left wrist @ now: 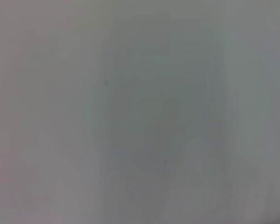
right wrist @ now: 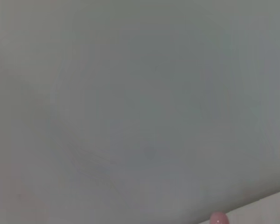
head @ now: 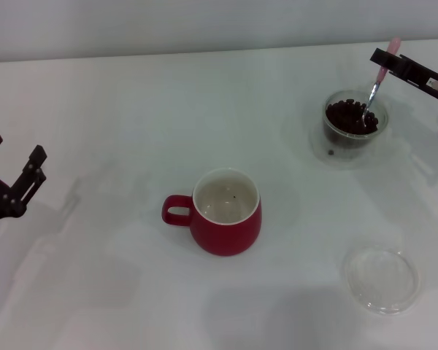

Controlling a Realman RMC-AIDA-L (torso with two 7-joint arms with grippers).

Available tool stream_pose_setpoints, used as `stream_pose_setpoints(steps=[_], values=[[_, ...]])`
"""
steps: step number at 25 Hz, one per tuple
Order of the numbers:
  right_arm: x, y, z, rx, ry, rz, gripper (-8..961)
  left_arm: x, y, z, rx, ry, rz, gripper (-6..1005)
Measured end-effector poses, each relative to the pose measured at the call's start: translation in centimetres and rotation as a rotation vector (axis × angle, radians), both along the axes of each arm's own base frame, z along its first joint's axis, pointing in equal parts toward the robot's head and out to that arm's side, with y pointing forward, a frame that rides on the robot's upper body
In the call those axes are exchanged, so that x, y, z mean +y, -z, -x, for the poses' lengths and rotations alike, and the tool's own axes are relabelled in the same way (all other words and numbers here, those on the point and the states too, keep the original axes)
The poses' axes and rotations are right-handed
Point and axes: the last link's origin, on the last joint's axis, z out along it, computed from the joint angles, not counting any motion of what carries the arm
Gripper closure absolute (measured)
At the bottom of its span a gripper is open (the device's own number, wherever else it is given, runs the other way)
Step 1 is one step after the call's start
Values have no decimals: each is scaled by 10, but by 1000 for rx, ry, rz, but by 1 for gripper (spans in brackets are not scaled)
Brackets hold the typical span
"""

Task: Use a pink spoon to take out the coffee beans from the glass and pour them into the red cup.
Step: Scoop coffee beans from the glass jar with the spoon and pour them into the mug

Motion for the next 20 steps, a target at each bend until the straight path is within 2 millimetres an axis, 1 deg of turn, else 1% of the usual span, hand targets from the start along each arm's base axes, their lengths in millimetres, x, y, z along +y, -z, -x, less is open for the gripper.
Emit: stream_pose_setpoints(steps=[8, 20], values=[[1, -2, 0, 35, 18, -19, 810, 2, 0, -1, 1, 2, 1, 300], [0, -9, -7, 99, 74, -46, 810, 2, 0, -1, 2, 0, 2, 300]])
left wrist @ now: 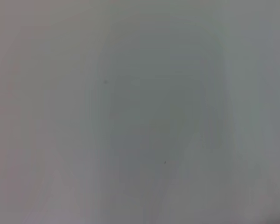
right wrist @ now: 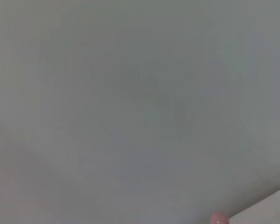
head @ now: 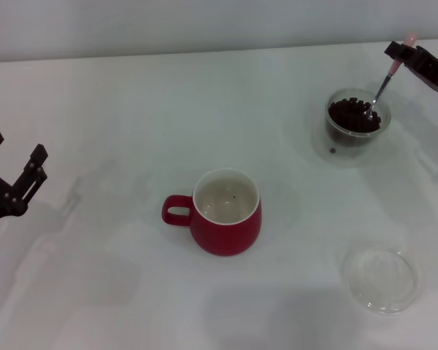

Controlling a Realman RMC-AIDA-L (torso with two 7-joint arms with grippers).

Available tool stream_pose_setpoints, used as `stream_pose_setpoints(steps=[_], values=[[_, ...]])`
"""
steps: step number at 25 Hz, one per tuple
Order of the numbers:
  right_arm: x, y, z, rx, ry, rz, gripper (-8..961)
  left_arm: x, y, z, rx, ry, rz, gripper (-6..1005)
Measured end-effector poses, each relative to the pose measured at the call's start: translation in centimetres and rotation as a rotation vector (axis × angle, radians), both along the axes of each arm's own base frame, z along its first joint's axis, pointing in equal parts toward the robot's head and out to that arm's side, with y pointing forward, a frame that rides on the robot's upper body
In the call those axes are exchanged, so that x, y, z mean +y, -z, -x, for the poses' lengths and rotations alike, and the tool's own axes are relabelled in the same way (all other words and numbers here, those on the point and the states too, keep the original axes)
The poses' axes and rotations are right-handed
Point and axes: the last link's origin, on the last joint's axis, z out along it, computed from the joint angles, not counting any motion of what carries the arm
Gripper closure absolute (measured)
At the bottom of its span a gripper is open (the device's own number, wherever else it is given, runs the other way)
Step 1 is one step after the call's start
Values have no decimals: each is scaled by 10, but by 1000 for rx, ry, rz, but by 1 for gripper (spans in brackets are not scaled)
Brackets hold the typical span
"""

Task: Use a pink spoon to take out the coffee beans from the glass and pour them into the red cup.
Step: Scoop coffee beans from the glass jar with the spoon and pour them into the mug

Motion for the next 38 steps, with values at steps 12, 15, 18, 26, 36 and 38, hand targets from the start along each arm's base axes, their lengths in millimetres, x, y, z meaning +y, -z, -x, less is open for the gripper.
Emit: stream_pose_setpoints(steps=[12, 15, 18, 26, 36, 38], values=[[2, -4, 0, 101, 46, -13, 810, 1, 1, 1, 5, -5, 5, 300], [1, -5, -1, 121, 55, -13, 810, 1, 1, 1, 5, -5, 5, 300], [2, -7, -2, 132, 62, -16, 810, 1, 1, 1, 5, -6, 4, 300], [-1, -15, -9, 160, 94, -42, 810, 2, 1, 0, 5, -3, 6, 300], [-3, -15, -15, 233, 159, -31, 810, 3, 1, -1, 6, 0, 6, 300], [-3, -15, -17, 248, 176, -31, 810, 3, 1, -1, 7, 0, 7, 300]])
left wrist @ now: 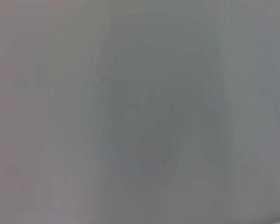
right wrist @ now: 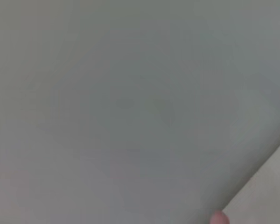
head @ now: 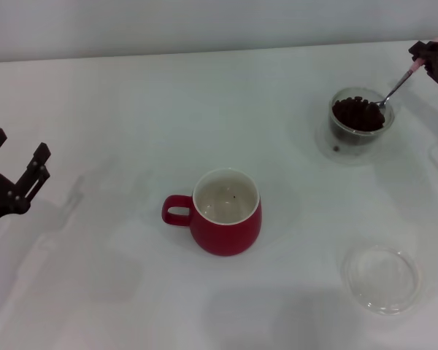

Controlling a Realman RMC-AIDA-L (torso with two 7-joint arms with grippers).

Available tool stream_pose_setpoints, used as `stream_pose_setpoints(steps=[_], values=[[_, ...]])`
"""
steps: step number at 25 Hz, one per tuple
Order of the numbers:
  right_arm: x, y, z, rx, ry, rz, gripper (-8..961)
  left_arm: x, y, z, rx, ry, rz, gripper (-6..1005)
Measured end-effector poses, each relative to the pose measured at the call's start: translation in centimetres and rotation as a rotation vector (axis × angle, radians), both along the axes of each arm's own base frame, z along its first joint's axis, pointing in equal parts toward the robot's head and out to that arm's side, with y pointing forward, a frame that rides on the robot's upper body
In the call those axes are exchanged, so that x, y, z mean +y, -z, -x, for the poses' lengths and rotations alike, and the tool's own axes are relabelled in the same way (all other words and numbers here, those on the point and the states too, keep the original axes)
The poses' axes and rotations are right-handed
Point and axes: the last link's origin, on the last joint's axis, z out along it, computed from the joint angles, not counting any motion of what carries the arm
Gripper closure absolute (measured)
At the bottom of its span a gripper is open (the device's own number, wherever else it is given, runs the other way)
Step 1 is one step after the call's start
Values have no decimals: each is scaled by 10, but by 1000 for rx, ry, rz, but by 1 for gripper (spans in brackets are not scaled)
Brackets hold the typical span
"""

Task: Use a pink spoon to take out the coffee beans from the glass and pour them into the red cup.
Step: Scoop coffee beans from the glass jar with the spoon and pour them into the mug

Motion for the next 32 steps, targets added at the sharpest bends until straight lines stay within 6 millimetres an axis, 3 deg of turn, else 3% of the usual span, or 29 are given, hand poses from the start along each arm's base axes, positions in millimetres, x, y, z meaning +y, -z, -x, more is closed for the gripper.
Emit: stream_pose_setpoints(steps=[12, 32], values=[[-1, 6, 7, 95, -6, 24, 810, 2, 4, 2, 16, -20, 18, 300], [-3, 30, 43, 117, -194, 140, 810, -7, 3, 8, 15, -37, 18, 300]])
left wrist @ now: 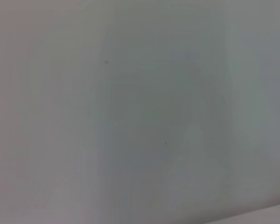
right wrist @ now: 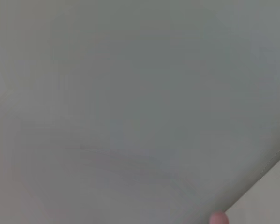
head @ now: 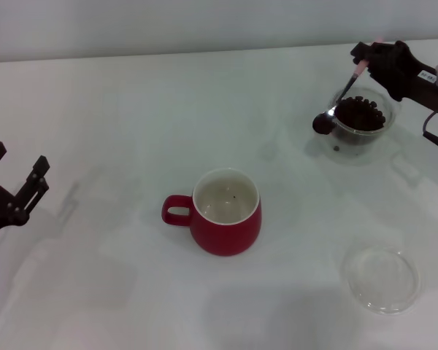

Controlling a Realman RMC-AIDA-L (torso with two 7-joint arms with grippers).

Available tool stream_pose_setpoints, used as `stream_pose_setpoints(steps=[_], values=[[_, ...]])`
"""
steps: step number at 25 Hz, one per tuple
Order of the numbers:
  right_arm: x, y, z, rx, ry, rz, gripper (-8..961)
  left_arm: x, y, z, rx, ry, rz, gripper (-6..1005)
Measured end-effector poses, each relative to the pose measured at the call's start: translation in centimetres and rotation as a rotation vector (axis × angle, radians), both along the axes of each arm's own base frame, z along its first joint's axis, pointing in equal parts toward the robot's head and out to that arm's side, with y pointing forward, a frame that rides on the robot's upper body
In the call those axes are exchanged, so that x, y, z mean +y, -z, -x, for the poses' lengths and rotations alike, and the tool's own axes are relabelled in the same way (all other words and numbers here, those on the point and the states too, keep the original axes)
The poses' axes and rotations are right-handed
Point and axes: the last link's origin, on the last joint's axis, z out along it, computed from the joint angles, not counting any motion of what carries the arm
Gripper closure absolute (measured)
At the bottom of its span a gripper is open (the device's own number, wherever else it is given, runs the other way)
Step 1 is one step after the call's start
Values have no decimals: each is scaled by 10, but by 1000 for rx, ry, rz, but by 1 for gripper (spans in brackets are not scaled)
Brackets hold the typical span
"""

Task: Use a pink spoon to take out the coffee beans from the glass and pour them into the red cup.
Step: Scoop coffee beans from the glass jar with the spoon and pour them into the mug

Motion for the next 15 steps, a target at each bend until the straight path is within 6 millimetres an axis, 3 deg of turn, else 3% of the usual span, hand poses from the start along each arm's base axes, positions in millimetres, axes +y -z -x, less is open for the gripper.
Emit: stream_pose_setpoints(steps=[15], values=[[11, 13, 38, -46, -172, 109, 810, -5, 2, 1, -11, -9, 3, 300]])
